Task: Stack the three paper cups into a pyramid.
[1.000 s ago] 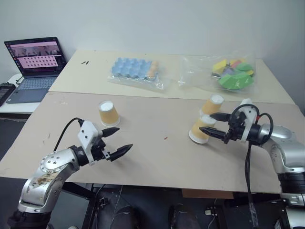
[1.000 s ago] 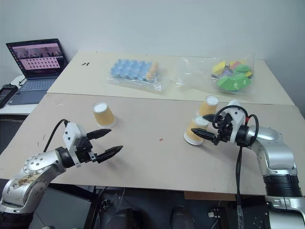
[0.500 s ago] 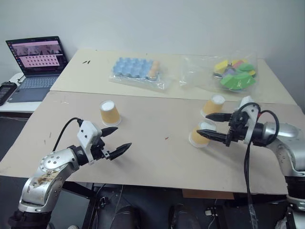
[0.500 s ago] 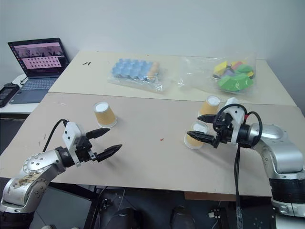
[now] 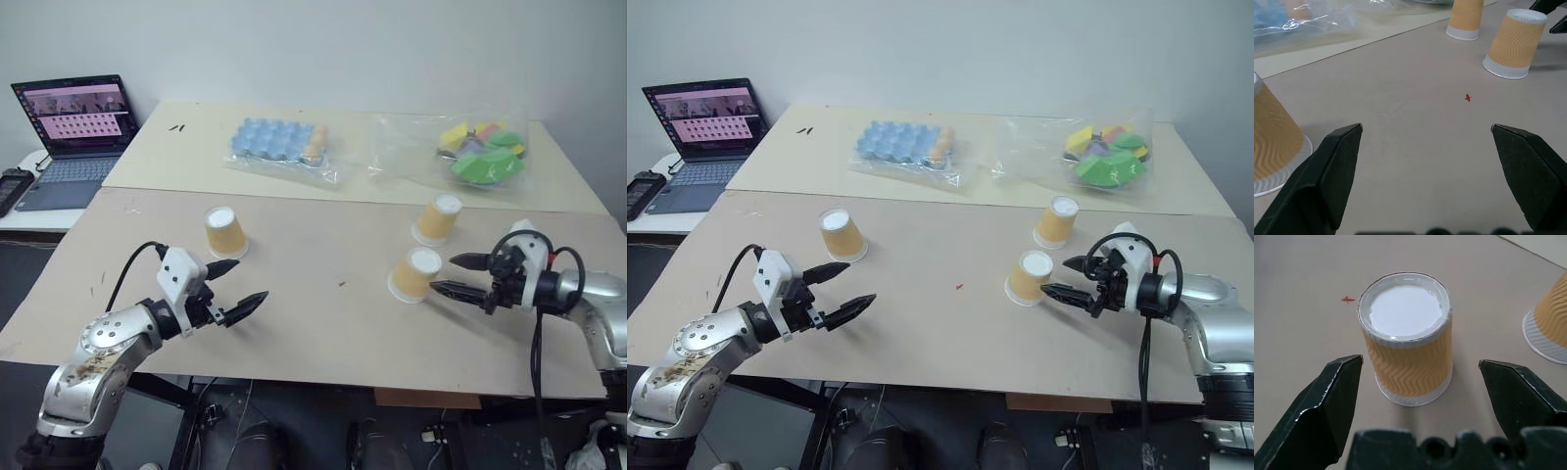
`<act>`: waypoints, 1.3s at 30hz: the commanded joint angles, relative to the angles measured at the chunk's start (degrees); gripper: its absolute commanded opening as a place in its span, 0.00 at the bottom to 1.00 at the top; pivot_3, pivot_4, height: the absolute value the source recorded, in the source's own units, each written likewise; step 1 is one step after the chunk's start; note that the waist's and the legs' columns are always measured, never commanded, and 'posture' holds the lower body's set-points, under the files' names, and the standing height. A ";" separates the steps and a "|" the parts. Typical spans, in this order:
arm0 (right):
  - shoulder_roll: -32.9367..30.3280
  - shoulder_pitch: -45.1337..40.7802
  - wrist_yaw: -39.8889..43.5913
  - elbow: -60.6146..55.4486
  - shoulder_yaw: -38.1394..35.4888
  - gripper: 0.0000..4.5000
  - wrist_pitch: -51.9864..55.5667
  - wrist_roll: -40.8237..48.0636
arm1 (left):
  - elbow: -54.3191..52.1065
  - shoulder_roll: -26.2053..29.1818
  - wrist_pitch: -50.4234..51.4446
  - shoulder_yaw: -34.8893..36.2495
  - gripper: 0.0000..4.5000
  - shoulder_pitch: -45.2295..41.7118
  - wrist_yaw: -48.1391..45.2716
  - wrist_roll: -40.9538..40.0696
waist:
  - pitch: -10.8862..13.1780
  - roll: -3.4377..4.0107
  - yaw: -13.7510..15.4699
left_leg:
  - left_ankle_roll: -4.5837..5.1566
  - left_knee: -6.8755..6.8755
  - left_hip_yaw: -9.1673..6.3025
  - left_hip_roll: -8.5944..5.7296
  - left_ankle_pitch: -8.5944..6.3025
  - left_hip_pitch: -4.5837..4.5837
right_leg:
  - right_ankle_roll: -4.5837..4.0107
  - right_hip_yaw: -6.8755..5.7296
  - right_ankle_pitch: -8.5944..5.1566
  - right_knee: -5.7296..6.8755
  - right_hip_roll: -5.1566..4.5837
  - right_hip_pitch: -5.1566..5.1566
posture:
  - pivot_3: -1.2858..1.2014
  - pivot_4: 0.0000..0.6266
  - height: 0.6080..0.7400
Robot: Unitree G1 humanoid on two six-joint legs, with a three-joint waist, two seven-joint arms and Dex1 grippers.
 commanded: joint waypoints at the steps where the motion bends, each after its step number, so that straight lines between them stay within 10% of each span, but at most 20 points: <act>1: 2.42 -3.93 -1.05 -0.16 1.13 0.99 -1.12 -0.15 | -2.81 0.07 0.62 1.74 1.00 0.25 0.99 -0.54 | 0.00 0.00 -0.06 | 0.00 0.00 0.00 0.00 0.00 0.00 | 0.00 0.00 0.00 0.01 0.00 0.00 | 0.52 0.24 0.95; 16: 6.03 -10.22 -1.87 4.99 2.42 0.99 -2.73 -1.84 | -3.63 0.13 1.77 2.40 1.00 0.50 2.02 -0.45 | 0.00 0.00 0.29 | 0.00 -0.01 -0.01 -0.02 0.00 -0.07 | 0.00 -0.05 0.00 -0.02 0.00 -0.04 | 0.52 0.24 0.95; 22: 5.86 -9.64 -1.92 4.85 2.36 0.64 -3.03 -2.10 | -3.43 0.24 1.81 2.31 1.00 0.33 2.11 -0.19 | 0.00 0.00 0.26 | 0.00 0.00 0.00 -0.02 0.00 -0.07 | 0.00 -0.04 0.00 -0.02 0.00 -0.04 | 0.52 0.24 0.95; 28: 6.94 -11.69 -2.98 3.68 2.76 0.61 -3.13 -2.21 | -3.10 0.31 1.99 2.17 1.00 0.12 2.10 -0.15 | 0.00 0.00 0.24 | 0.00 0.00 0.00 -0.02 0.00 -0.07 | 0.00 -0.04 0.00 -0.02 0.00 -0.04 | 0.52 0.24 0.95; 39: 21.78 -28.92 3.53 7.22 20.45 0.61 -4.69 -6.78 | -2.59 0.07 2.08 1.89 1.00 -0.34 2.13 0.19 | 0.00 0.01 -1.05 | -0.15 -0.10 0.04 0.11 0.08 0.00 | -0.04 -0.03 -0.01 0.08 0.12 -0.12 | 0.52 0.24 0.95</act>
